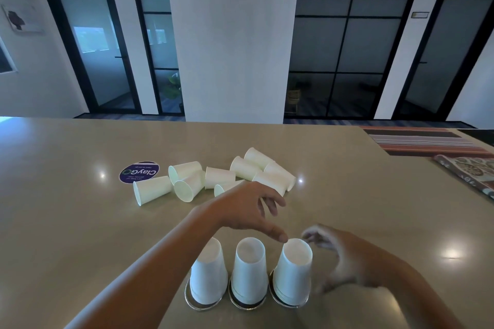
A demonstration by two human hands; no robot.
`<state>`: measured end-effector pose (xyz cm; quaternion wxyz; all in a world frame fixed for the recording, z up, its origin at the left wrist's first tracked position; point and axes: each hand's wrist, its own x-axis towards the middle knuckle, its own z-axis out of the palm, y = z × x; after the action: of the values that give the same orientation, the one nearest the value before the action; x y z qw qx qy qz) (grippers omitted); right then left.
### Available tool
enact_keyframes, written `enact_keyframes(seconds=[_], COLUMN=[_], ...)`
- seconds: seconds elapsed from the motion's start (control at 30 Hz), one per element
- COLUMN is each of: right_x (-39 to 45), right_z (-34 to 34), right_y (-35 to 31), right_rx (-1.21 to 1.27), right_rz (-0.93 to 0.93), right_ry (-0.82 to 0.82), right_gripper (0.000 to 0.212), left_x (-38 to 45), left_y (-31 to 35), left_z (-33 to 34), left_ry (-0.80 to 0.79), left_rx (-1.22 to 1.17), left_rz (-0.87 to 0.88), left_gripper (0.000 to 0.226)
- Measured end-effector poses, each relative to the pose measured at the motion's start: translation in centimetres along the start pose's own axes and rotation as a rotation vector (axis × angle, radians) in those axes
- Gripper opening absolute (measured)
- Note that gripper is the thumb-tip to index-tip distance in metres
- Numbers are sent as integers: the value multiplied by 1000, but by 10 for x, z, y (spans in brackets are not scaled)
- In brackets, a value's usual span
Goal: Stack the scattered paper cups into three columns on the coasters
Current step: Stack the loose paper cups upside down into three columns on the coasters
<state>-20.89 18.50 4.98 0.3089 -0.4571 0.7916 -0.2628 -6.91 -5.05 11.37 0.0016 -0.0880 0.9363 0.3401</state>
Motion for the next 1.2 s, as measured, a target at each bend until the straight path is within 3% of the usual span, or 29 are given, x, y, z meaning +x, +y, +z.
enact_keyframes(seconds=[0.13,0.23,0.33,0.4,0.53,0.67,0.77,0.9,1.07,1.2], right_x=[13,42,82,106,147,168,173,173,163,150], right_z=[-44,-55,-44,-35,-26,-21,-16,-2,3,-8], right_y=[4,-4,-9,-13,-16,-23,-27,-29,-30,-34], right_rx=[-58,10,72,84,-242,-405,-499,-418,-309,-116], right_rz=[63,47,7,-9,34,105,108,98,104,46], right_ry=[0,165,353,391,253,114,87,291,302,296], right_gripper=[63,36,32,36,56,71,56,8,34,48], left_x=[6,15,28,34,39,38,38,37,23,5], left_y=[-11,-31,-61,-83,-121,-135,-136,-139,-141,-138], left_z=[-5,-7,-10,-14,-12,-3,2,5,7,-4], left_ry=[50,226,450,502,400,229,159,272,333,432], left_rx=[-33,-105,-12,68,206,308,361,318,182,-97], left_rz=[-35,-68,-114,-175,-318,-326,-332,-311,-324,-314], left_gripper=[58,41,28,33,53,77,84,69,63,59])
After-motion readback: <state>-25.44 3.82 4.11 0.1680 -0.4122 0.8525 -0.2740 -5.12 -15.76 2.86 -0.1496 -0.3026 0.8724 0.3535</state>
